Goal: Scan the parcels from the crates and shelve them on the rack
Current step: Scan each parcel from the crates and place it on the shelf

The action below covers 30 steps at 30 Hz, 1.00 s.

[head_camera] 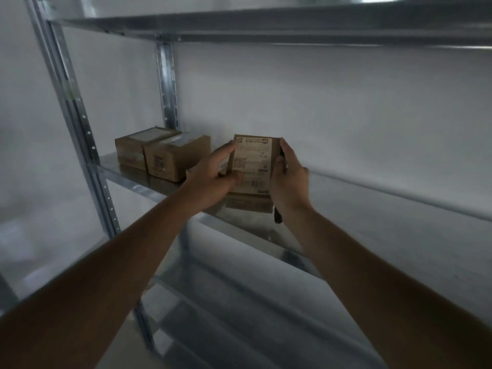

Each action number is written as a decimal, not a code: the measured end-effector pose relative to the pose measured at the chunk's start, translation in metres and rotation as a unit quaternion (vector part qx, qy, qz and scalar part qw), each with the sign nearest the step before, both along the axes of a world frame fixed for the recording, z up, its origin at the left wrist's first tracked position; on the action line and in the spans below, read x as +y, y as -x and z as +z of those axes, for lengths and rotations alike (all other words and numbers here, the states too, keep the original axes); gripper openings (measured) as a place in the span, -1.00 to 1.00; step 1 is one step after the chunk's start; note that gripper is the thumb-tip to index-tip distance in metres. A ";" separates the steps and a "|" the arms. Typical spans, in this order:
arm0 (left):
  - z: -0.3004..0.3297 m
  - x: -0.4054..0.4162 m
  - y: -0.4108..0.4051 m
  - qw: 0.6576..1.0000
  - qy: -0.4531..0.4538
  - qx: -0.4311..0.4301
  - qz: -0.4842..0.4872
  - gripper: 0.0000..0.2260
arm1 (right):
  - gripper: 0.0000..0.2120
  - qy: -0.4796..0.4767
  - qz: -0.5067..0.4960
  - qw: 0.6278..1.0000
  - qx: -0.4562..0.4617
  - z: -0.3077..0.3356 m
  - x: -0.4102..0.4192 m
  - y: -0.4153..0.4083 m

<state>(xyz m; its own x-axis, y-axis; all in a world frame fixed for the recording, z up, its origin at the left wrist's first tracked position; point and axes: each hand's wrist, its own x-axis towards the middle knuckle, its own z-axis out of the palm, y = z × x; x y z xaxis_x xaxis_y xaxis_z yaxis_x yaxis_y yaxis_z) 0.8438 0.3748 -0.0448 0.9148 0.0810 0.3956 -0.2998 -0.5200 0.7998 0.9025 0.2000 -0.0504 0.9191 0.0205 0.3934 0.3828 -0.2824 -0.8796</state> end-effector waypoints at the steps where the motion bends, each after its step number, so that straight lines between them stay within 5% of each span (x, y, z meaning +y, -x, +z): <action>1: 0.000 0.008 -0.009 1.000 -0.002 0.010 -0.015 -0.34 | -0.53 0.002 -0.012 1.000 0.009 0.000 0.006 -0.005; 13: 0.012 0.054 -0.080 0.977 -0.060 0.126 -0.161 -0.64 | -0.61 0.064 -0.130 0.982 0.118 0.014 0.046 -0.022; 30: 0.028 0.039 -0.115 0.946 -0.189 0.185 -0.190 -0.65 | -0.63 0.221 -0.167 0.939 0.203 0.014 0.026 -0.043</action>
